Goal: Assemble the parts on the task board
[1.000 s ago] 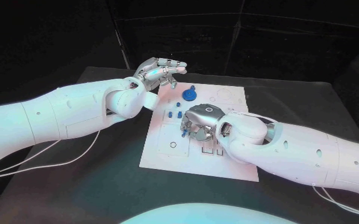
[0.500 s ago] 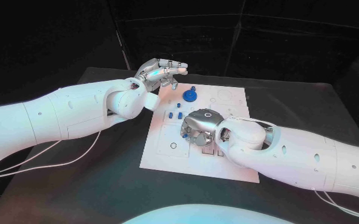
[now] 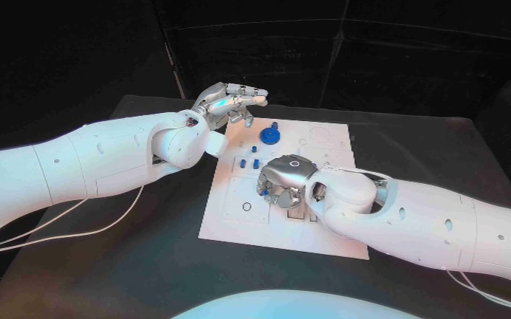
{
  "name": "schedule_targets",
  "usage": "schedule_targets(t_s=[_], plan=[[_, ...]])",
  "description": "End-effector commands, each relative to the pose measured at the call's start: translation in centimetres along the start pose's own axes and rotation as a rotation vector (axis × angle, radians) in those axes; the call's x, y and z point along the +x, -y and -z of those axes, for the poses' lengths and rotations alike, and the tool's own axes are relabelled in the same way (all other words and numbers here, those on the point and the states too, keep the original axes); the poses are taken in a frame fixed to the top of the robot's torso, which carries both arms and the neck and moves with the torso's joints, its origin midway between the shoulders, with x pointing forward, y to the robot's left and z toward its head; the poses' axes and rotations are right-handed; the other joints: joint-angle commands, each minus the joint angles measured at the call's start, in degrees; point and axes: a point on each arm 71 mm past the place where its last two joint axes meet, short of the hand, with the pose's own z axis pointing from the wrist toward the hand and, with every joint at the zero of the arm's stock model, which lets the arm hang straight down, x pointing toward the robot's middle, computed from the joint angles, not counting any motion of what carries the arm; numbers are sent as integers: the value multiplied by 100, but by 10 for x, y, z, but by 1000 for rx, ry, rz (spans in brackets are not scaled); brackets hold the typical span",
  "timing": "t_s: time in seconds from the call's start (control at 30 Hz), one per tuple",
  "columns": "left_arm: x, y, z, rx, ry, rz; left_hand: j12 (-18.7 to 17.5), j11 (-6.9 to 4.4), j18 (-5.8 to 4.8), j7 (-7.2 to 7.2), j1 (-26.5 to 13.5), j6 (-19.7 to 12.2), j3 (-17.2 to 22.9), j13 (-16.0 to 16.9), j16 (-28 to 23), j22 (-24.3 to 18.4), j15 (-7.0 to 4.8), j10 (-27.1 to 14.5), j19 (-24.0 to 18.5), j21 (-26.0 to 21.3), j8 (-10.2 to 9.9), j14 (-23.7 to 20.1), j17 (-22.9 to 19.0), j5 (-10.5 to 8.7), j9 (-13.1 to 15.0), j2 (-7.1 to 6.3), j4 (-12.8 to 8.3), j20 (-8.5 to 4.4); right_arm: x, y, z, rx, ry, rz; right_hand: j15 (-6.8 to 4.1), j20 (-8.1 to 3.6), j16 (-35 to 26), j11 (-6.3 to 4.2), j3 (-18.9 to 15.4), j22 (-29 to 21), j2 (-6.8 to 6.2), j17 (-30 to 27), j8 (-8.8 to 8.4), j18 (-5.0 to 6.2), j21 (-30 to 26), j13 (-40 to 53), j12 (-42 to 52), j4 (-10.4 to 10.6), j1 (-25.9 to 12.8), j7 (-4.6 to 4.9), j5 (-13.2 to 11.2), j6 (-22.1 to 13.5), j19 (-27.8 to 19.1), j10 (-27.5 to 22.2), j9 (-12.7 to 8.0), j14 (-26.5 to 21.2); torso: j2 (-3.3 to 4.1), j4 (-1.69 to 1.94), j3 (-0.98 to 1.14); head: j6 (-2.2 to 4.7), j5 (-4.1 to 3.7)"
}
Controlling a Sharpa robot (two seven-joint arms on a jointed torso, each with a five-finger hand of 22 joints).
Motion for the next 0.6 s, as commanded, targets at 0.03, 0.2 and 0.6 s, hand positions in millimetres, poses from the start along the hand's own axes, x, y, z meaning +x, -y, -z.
schedule_targets(t_s=[0.03,0.2,0.6], plan=[[2,1,-1,1,-19,11,35,9,68,-13,27,-39,-36,9,32,-5,37,-37,-21,-32,-30,-21,-8,16,-5,28,9,30,2,2,0,16,-9,15,1,0,43,51,7,-47,-10,30,-72,-6,-51,-26,-66,0,-79,48,-50,-77,-66,-82,-20,294,-1,3,-2,-4,-1],[3,1,-1,-1,-23,12,36,12,69,-10,25,-45,-43,9,32,-9,39,-45,-21,-36,-31,-23,-12,15,-5,26,11,32,1,2,-1,12,16,7,47,37,39,112,18,-103,-52,9,-160,0,-84,-53,-156,-1,-132,103,-79,-216,-102,-242,-40,286,-1,1,-2,-8,1],[6,0,-2,-5,-34,16,38,14,69,-8,23,-51,-50,9,34,-12,41,-52,-22,-41,-30,-24,-10,15,-5,26,14,34,-1,-1,-2,-10,30,-11,71,71,27,130,28,-116,-96,-33,-210,7,-90,-46,-170,-18,-164,113,-101,-378,-113,-266,-51,276,0,-2,0,-18,26]])
